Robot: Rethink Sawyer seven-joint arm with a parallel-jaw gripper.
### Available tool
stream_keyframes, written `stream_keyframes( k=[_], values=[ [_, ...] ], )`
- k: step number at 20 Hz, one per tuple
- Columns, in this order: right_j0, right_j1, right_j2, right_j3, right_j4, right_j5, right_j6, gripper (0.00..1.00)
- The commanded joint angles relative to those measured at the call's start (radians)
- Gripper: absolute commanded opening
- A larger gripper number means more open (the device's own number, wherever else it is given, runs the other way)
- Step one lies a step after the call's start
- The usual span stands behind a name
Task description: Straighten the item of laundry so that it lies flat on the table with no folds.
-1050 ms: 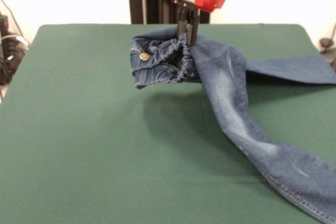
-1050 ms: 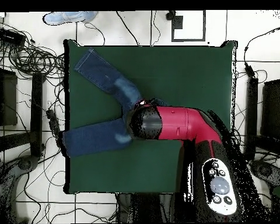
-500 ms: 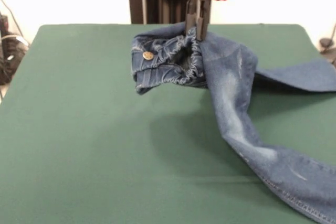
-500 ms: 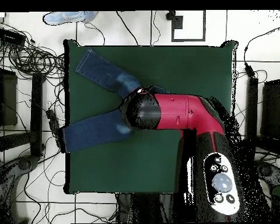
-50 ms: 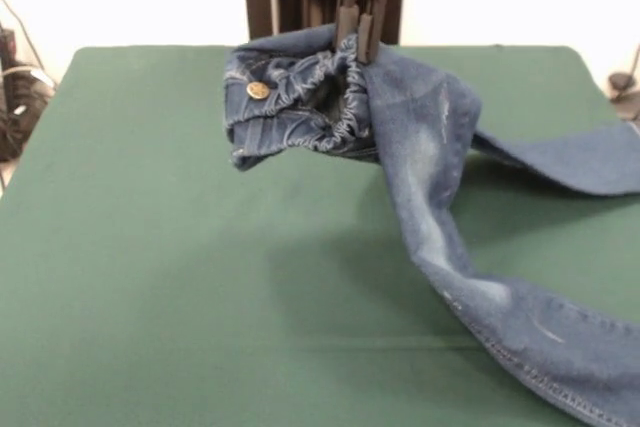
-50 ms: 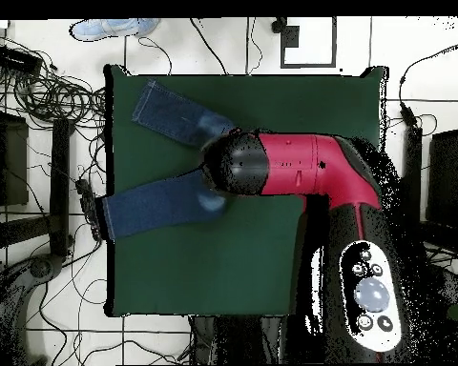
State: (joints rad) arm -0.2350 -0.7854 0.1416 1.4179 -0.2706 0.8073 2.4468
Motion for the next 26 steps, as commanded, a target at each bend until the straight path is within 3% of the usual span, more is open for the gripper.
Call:
stream_keyframes(
  k=[1, 10, 11, 19, 26],
  values=[
    [-0.009, -0.025, 0.120, -0.112, -0.013, 0.127, -0.230, 0.00],
    [-0.065, -0.029, 0.179, -0.071, -0.034, 0.045, -0.316, 0.00],
    [-0.076, -0.029, 0.195, -0.071, -0.048, 0.043, -0.318, 1.00],
    [-0.095, -0.021, 0.215, -0.068, -0.060, 0.048, -0.326, 1.00],
    [-0.086, -0.014, 0.203, -0.063, -0.076, 0.012, -0.240, 1.00]
  ],
)
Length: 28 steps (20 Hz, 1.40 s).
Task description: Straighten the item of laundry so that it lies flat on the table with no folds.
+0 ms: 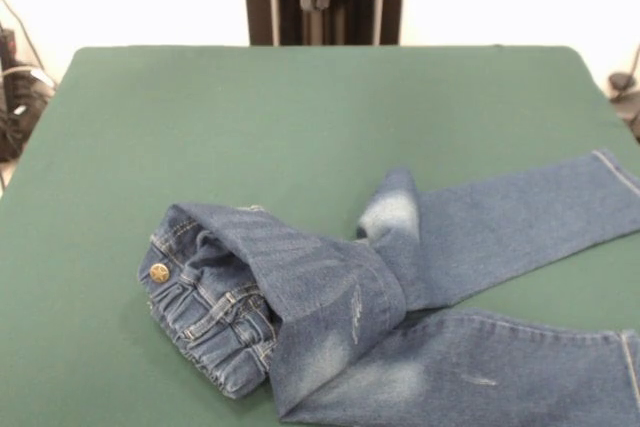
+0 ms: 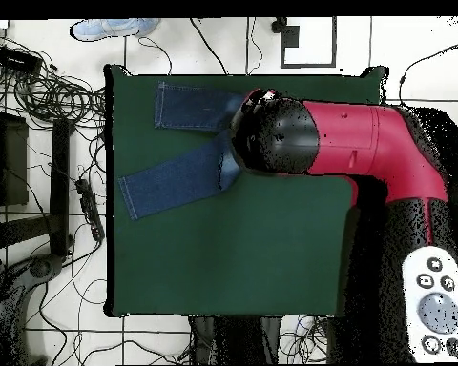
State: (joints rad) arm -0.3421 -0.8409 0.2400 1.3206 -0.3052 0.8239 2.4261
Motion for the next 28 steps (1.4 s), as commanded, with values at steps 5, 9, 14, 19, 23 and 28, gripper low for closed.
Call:
stream_keyframes(
  k=[5, 9, 14, 19, 23, 28],
  values=[
    [0.030, 0.109, 0.107, 0.004, -0.057, -0.007, -0.200, 1.00],
    [0.051, 0.150, 0.092, -0.024, -0.083, -0.010, -0.180, 1.00],
    [0.077, 0.214, 0.079, -0.074, -0.111, 0.018, -0.141, 1.00],
    [0.090, 0.269, 0.074, -0.105, -0.086, 0.089, -0.109, 1.00],
    [0.118, 0.294, 0.056, -0.137, -0.070, 0.144, -0.071, 1.00],
    [0.157, 0.330, 0.051, -0.204, -0.061, 0.222, -0.067, 1.00]
  ],
)
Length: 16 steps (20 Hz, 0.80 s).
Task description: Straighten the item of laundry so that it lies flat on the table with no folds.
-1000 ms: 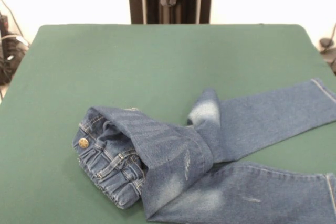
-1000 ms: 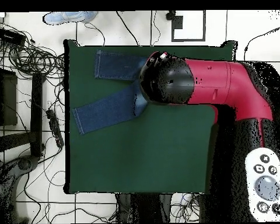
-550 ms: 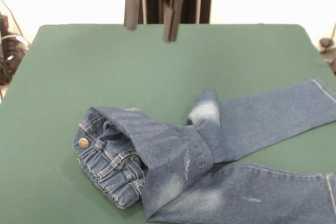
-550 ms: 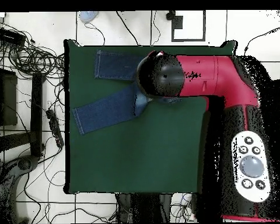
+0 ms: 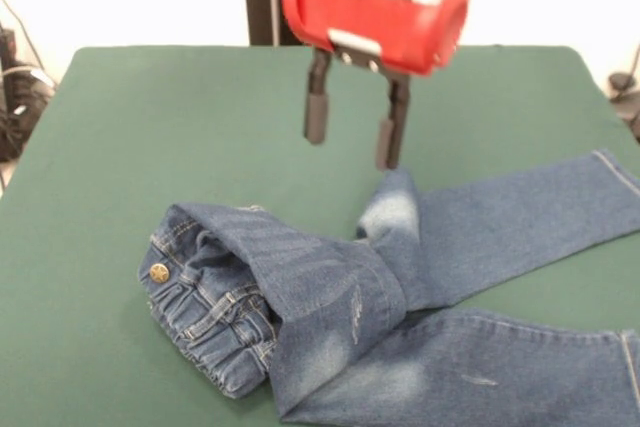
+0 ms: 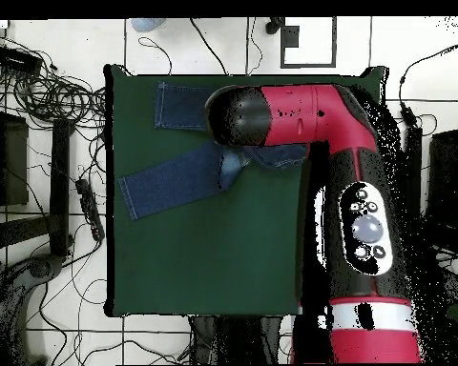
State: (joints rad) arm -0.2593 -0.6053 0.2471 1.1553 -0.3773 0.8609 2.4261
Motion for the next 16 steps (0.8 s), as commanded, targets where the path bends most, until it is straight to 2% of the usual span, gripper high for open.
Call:
stream_keyframes(
  k=[1, 9, 16],
  values=[
    [0.082, 0.101, 0.042, -0.048, 0.010, 0.186, -0.060, 1.00],
    [0.148, 0.157, 0.021, -0.072, 0.018, 0.122, 0.047, 1.00],
    [0.200, 0.159, -0.007, -0.070, 0.028, 0.095, 0.106, 1.00]
  ],
)
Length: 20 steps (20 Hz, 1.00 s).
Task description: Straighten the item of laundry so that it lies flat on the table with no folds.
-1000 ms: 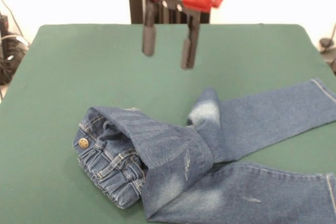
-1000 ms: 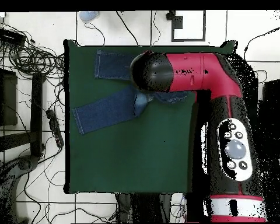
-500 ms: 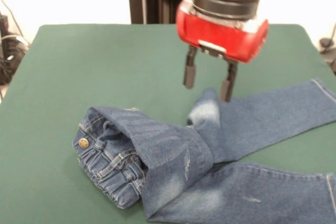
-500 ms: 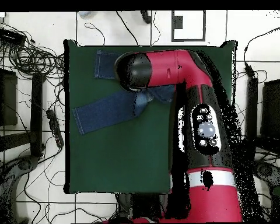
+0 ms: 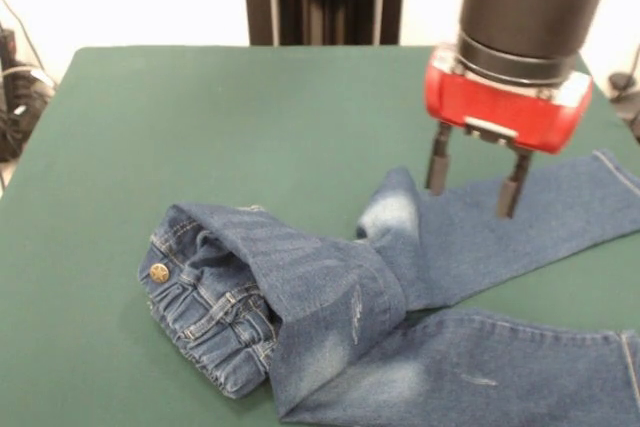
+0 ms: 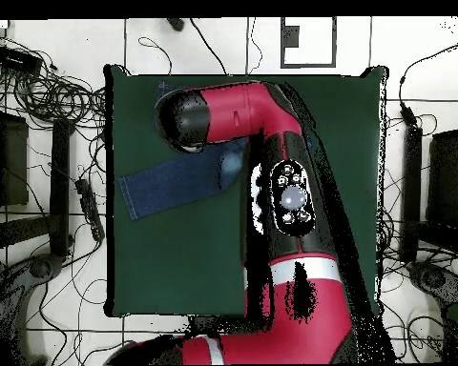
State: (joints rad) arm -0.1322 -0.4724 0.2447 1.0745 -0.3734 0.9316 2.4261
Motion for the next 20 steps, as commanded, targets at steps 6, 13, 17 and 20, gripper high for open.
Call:
stream_keyframes(
  k=[6, 13, 17, 20],
  values=[
    [0.096, 0.040, -0.009, -0.010, 0.036, 0.006, 0.123, 1.00],
    [0.103, 0.110, 0.003, -0.106, 0.027, -0.018, 0.087, 1.00],
    [0.100, 0.147, 0.015, -0.148, -0.001, -0.047, 0.023, 1.00],
    [0.118, 0.221, 0.024, -0.237, -0.016, -0.063, 0.022, 1.00]
  ],
)
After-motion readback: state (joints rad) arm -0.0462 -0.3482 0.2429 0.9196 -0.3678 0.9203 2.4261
